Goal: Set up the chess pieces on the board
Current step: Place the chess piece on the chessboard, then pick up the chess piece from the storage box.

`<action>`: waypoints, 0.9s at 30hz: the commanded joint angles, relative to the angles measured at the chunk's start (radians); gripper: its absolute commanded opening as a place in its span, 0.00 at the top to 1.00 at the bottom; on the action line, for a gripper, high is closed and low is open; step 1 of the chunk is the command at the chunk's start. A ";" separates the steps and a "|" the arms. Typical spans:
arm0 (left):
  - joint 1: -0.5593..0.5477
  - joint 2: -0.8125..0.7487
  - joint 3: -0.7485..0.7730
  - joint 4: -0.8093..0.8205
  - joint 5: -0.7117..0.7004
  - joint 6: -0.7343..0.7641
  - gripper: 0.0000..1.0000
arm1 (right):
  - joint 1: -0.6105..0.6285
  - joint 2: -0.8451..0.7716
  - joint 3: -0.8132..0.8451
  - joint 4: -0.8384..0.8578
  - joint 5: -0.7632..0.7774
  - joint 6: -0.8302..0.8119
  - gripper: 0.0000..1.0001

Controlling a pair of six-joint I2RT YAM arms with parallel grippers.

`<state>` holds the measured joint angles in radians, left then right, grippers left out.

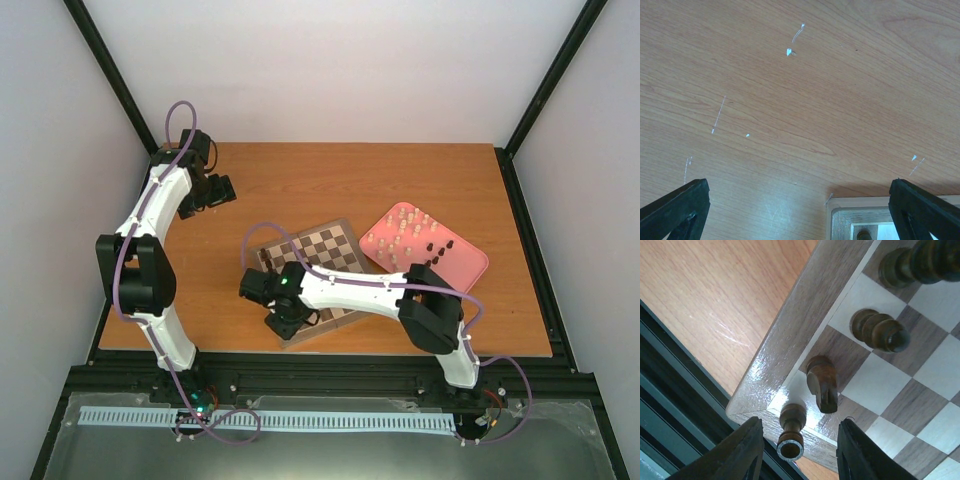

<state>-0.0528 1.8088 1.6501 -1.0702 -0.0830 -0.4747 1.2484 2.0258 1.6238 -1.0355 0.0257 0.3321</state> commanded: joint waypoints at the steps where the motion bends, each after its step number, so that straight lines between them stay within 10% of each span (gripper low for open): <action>1: -0.006 -0.039 0.014 -0.002 -0.010 0.004 0.00 | -0.009 -0.056 0.000 0.021 0.029 -0.008 0.58; 27: -0.006 -0.023 0.007 0.003 -0.019 0.004 0.00 | -0.045 -0.205 -0.271 0.124 -0.055 0.031 0.29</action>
<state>-0.0528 1.8065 1.6497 -1.0702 -0.0902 -0.4747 1.2205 1.7912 1.3529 -0.9649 -0.0166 0.3637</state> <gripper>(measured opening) 0.998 0.712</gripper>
